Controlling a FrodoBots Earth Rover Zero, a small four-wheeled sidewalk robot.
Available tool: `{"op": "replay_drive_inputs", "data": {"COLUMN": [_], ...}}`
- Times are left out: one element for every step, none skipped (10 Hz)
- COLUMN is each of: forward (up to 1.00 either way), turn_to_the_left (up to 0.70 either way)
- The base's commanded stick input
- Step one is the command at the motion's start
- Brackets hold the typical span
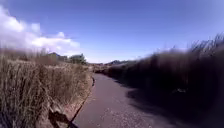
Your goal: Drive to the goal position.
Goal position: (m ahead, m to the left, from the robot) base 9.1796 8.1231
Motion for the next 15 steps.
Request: {"op": "replay_drive_inputs", "data": {"forward": [0.70, 0.70, 0.70, 0.70, 0.70, 0.70, 0.70, 0.70, 0.70, 0.70, 0.70, 0.70, 0.70, 0.70, 0.70], "turn_to_the_left": [0.02, 0.01, 0.01, 0.01, 0.01, 0.01, 0.01, 0.00, 0.01, 0.01, 0.01, 0.01, 0.01, 0.00, 0.00]}}
